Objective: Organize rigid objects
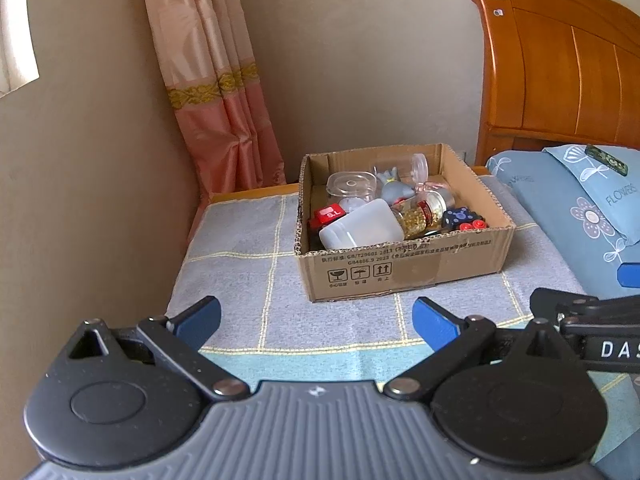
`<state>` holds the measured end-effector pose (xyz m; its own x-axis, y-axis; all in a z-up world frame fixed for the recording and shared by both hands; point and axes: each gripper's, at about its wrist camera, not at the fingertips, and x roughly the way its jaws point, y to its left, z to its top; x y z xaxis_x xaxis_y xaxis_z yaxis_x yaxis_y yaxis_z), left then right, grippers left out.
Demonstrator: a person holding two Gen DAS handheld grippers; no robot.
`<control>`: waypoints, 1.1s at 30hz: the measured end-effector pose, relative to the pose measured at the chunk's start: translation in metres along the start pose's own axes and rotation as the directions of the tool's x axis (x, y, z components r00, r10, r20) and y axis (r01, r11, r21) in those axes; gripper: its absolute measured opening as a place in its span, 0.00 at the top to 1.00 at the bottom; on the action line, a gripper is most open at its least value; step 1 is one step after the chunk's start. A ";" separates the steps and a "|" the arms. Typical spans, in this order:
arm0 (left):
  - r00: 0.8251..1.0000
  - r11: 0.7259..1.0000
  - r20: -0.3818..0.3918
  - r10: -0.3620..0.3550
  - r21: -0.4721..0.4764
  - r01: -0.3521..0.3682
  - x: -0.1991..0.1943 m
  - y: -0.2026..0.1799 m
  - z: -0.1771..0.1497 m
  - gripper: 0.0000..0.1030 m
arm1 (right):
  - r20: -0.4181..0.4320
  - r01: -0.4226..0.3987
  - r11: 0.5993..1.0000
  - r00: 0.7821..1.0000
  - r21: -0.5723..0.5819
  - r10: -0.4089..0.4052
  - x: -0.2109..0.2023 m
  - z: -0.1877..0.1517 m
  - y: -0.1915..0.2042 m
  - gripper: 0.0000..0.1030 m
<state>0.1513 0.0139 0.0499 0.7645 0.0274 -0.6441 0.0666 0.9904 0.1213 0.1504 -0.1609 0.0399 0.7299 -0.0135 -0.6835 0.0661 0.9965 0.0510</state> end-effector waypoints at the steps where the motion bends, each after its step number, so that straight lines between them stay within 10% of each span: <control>1: 1.000 1.000 0.000 0.000 0.000 0.000 0.000 0.000 0.000 0.01 | 0.000 0.001 1.000 1.000 0.001 -0.001 0.000 0.000 0.000 0.00; 33: 1.000 1.000 0.005 0.001 0.004 -0.001 0.000 -0.001 0.002 0.01 | 0.006 0.002 1.000 1.000 0.005 -0.002 0.000 0.002 -0.001 0.00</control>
<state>0.1523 0.0126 0.0513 0.7679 0.0278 -0.6400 0.0681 0.9899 0.1247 0.1516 -0.1625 0.0407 0.7338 -0.0158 -0.6792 0.0711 0.9960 0.0536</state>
